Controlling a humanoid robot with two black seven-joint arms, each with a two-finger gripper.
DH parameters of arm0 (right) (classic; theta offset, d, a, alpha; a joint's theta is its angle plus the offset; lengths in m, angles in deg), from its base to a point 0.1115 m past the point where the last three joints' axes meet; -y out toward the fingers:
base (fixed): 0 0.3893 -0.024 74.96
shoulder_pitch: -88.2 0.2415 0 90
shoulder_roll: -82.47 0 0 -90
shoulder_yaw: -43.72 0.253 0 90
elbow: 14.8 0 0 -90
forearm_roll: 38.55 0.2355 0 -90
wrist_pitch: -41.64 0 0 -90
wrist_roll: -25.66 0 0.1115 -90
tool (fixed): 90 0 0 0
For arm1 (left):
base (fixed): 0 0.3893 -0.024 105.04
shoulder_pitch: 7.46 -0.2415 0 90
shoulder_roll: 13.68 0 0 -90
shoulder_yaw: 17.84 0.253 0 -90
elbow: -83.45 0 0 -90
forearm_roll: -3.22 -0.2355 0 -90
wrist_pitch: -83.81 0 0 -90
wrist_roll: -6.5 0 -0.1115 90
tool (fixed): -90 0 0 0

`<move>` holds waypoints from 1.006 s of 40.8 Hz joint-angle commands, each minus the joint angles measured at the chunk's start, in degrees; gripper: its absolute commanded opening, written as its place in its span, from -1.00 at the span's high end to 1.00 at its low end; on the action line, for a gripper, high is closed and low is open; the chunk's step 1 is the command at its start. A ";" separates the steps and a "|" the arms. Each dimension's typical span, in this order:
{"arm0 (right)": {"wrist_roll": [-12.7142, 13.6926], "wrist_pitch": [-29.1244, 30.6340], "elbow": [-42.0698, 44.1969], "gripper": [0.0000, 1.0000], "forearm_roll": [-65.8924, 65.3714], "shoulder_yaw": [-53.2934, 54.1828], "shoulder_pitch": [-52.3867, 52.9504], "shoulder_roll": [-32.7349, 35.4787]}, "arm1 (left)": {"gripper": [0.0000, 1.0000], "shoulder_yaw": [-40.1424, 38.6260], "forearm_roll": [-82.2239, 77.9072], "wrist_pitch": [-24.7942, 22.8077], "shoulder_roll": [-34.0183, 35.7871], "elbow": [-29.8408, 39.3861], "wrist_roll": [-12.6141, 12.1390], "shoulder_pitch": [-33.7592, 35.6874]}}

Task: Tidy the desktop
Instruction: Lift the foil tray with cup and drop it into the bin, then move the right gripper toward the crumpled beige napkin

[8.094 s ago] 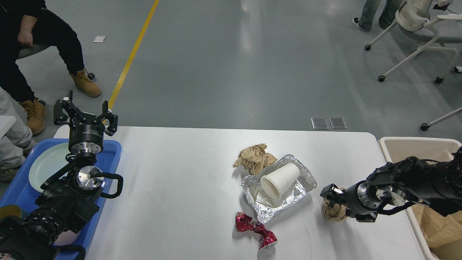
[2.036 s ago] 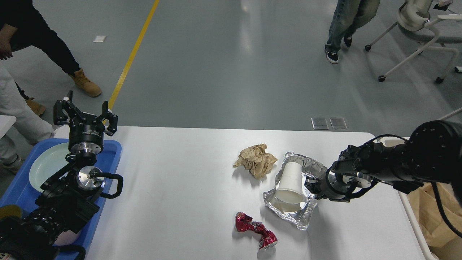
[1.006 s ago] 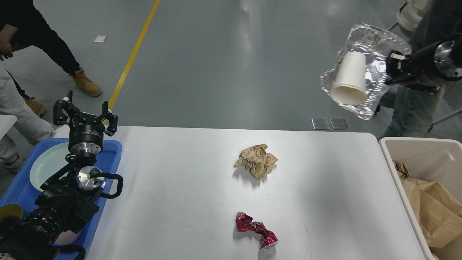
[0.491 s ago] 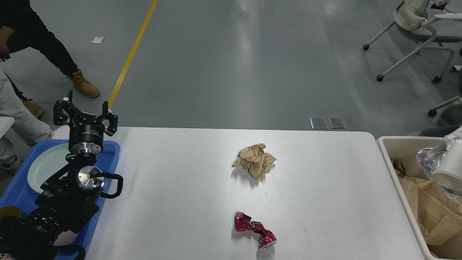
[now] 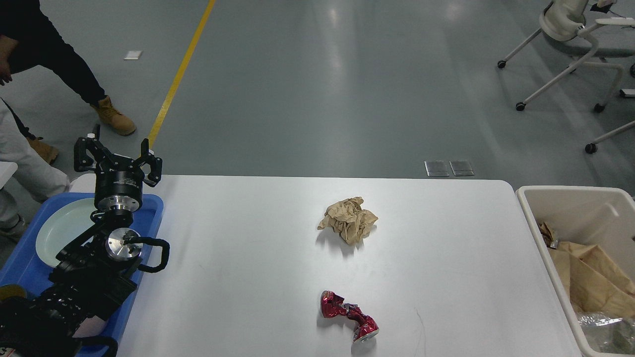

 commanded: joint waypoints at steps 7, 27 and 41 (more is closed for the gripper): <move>0.03 1.32 -11.44 -1.00 -0.36 -12.46 20.69 -15.64 | -0.93 0.00 0.00 0.00 0.00 0.00 0.00 -0.06; -0.50 40.94 -22.68 -1.00 -0.36 -13.01 47.94 -36.49 | -0.93 0.00 0.00 0.00 0.00 0.00 0.00 0.02; -0.32 33.25 -24.54 -1.00 -0.36 -8.35 47.53 -36.58 | -0.93 0.00 0.00 0.00 0.00 0.00 0.00 0.02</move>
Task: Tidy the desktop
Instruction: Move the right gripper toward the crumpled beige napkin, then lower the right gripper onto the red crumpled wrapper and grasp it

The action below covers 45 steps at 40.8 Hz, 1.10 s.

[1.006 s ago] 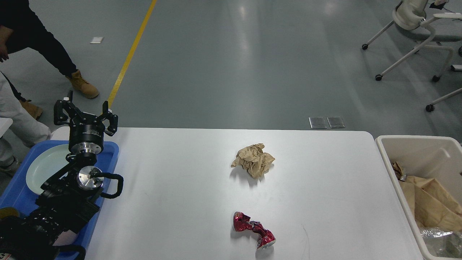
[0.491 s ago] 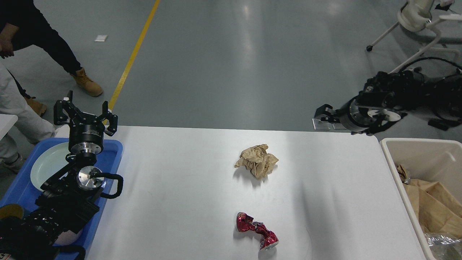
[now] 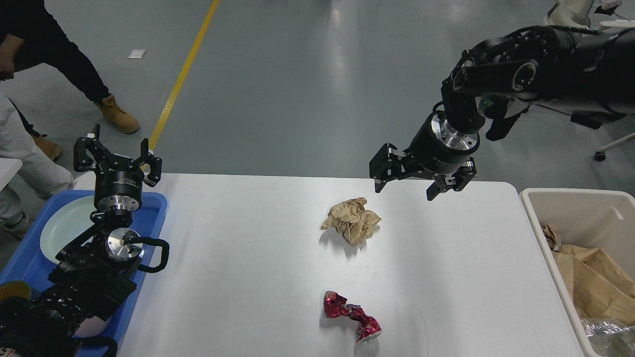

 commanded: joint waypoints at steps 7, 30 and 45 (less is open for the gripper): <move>0.55 -30.26 0.50 -1.00 -0.26 1.99 -14.11 -2.20 | -0.93 0.00 0.00 0.00 0.00 0.00 -0.01 0.02; 0.55 -42.85 12.80 -1.00 -0.17 6.91 -28.79 -13.63 | -0.93 0.00 0.00 0.00 0.00 0.00 -0.01 0.02; 0.55 -29.69 3.76 -1.00 -0.43 6.56 -29.33 -13.90 | -0.93 0.00 0.00 0.00 0.00 0.00 -0.01 0.02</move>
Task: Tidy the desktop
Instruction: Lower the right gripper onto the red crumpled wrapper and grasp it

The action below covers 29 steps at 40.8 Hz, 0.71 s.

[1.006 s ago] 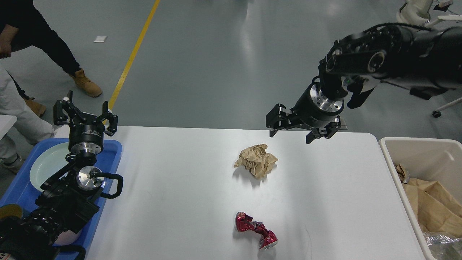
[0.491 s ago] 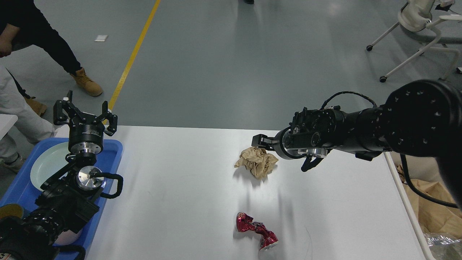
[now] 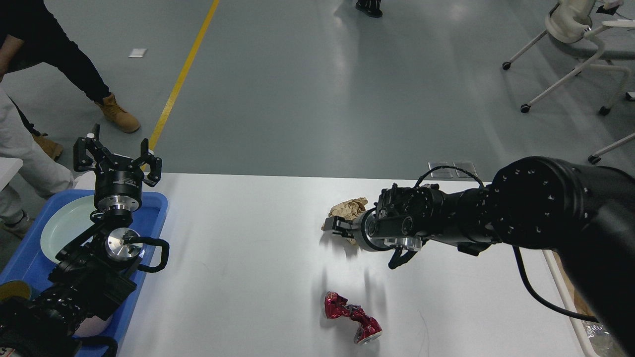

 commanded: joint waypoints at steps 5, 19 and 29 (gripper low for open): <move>-0.09 13.75 -6.61 -1.00 -3.14 -0.25 3.64 1.52 | -0.93 0.00 0.00 0.00 0.00 0.00 -0.01 0.00; 0.00 15.79 -9.60 -1.00 -21.34 -0.25 2.07 -0.94 | -0.93 0.00 0.00 0.00 0.00 0.00 -0.01 -0.09; 0.00 10.35 -9.52 -1.00 -25.91 -0.25 -0.39 -1.56 | -0.93 0.00 0.00 0.00 0.00 0.00 -0.01 0.00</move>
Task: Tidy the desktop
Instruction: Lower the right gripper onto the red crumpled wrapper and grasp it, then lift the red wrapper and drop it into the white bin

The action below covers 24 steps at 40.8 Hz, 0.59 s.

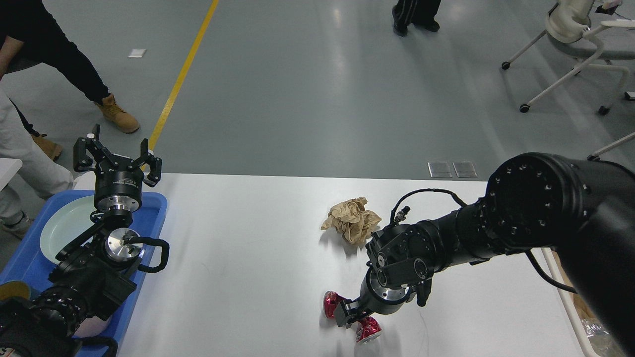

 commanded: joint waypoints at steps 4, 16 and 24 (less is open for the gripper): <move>0.01 -5.02 0.00 -0.95 -2.33 0.00 -2.11 -0.44 | -0.93 0.00 0.00 0.00 0.00 0.00 -0.01 0.04; 0.01 -11.96 0.26 -0.82 -3.83 -0.26 -5.89 -0.35 | -0.93 0.00 0.00 0.00 0.00 0.00 -0.01 0.04; 0.01 -12.59 0.70 0.43 -4.45 -2.80 -5.72 -0.09 | -0.93 0.00 0.00 0.00 0.00 0.00 -0.01 0.04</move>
